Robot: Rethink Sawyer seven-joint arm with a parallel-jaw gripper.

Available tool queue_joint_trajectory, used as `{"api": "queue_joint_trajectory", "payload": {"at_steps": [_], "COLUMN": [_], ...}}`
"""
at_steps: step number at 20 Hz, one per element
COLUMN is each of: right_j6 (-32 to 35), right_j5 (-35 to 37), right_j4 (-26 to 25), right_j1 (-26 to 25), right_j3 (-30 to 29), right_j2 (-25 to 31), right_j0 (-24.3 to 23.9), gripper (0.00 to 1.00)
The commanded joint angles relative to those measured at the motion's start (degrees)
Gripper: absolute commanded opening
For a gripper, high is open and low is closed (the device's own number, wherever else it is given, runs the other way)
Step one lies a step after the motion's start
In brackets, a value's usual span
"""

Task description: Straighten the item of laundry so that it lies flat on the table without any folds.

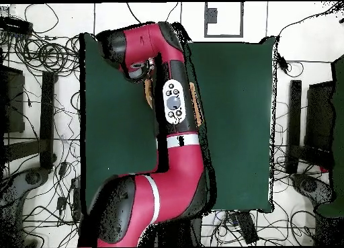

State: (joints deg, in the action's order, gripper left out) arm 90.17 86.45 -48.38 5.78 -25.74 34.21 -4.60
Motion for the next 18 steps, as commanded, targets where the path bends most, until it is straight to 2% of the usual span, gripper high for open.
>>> {"api": "queue_joint_trajectory", "payload": {"at_steps": [1, 9, 18], "right_j6": [4.94, 0.70, -1.38], "right_j5": [-19.33, -14.61, -14.45], "right_j4": [-6.25, -4.39, -1.90], "right_j1": [7.59, 7.48, 8.59], "right_j3": [-12.21, -6.73, -7.39], "right_j2": [-10.91, -10.45, -11.49], "right_j0": [3.40, 3.59, 2.82], "gripper": [0.00, 0.00, 0.00]}}
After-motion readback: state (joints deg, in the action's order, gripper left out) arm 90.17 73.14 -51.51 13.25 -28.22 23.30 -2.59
